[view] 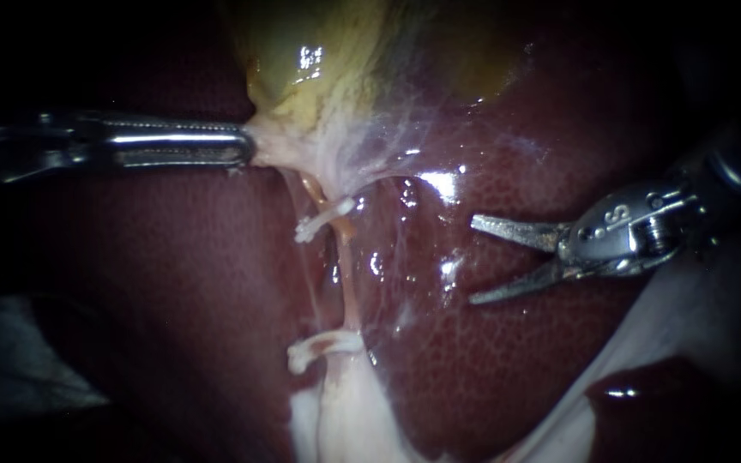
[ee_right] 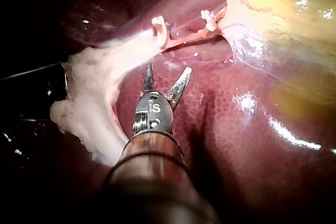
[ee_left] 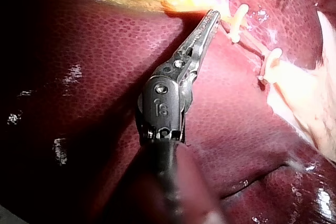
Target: Go back from the cut left tube
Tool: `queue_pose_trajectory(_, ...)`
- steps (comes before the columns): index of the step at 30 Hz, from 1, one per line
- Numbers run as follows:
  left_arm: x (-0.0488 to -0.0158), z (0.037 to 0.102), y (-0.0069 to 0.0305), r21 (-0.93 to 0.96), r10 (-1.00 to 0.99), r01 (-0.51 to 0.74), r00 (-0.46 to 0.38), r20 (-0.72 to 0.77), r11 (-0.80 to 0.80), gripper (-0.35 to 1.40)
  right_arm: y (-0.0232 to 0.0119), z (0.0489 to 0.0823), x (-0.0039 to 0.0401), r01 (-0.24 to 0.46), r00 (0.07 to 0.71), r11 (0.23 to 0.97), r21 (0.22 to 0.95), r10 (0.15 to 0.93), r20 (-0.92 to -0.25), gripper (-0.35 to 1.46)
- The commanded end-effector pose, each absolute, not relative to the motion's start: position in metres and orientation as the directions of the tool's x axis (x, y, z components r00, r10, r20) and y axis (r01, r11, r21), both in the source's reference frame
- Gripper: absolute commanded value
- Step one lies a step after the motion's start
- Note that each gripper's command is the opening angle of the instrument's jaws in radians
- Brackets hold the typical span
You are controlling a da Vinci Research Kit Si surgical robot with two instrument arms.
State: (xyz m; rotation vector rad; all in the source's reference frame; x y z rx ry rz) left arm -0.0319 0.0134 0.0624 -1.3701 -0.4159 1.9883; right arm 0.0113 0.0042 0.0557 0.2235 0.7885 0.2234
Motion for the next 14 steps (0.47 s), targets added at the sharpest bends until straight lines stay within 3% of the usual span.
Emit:
queue_pose_trajectory(1,-0.0321,0.0627,0.0131,-0.604,0.691,-0.353,-0.223,-0.687,-0.714,-0.35,0.0042,0.0557,0.0113,-0.110,0.684,0.955,0.277,0.275,-0.675,1.43)
queue_pose_trajectory(9,-0.0325,0.0629,0.0130,-0.614,0.700,-0.349,-0.225,-0.678,-0.708,-0.35,0.0044,0.0558,0.0112,-0.101,0.685,0.957,0.271,0.264,-0.679,1.45)
queue_pose_trajectory(14,-0.0322,0.0624,0.0131,-0.616,0.701,-0.347,-0.225,-0.677,-0.707,-0.35,0.0055,0.0561,0.0117,0.000,0.660,0.959,0.285,0.214,-0.720,1.45)
